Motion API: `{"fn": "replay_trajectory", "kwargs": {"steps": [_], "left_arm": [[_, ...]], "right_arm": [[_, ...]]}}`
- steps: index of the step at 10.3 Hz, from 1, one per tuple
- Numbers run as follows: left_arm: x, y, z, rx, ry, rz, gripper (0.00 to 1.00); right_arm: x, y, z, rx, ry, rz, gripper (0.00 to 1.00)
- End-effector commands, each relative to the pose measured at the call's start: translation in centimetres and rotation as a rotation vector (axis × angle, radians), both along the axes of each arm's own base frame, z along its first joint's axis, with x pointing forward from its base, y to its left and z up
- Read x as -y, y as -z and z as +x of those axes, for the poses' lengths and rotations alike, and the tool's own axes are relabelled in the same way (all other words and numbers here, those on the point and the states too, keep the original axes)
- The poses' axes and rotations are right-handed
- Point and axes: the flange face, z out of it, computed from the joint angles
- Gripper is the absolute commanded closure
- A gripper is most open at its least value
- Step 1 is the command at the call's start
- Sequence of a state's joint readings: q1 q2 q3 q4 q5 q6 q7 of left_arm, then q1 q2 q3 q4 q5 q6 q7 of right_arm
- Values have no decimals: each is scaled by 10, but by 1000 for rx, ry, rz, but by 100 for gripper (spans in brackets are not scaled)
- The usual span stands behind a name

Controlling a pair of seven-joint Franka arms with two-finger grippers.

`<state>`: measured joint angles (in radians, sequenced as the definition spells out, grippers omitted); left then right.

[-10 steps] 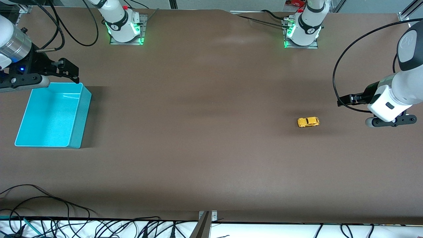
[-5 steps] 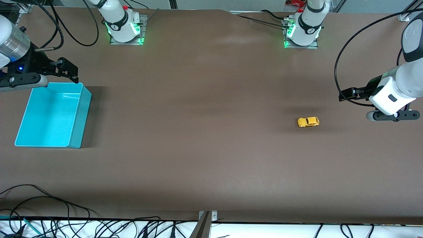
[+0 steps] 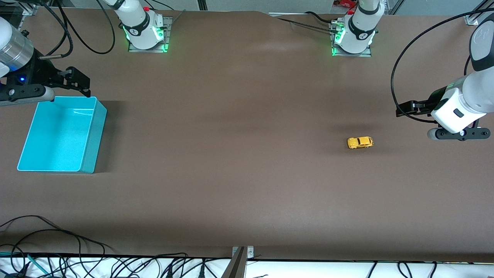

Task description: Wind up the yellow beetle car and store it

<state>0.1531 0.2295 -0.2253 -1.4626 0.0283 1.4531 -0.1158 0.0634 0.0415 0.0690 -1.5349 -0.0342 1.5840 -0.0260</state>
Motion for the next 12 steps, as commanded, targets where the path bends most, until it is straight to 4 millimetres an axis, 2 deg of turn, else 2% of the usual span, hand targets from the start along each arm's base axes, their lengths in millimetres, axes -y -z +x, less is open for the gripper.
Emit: {"fn": "replay_trajectory", "kwargs": {"steps": [1,3,7,12], "left_arm": [[-7,9,3,-16,-71,39,0],[-11,25,9,-36,-149,61,0],[-19,67,15,-18,-453,126,0],[-19,119,7,-3,-747,192,0]], "right_arm": [[3,-7,-2,2,-1,21,0],[3,-6,-1,0,1,20,0],[3,-6,-1,0,1,20,0],[3,-6,-1,0,1,20,0]]}}
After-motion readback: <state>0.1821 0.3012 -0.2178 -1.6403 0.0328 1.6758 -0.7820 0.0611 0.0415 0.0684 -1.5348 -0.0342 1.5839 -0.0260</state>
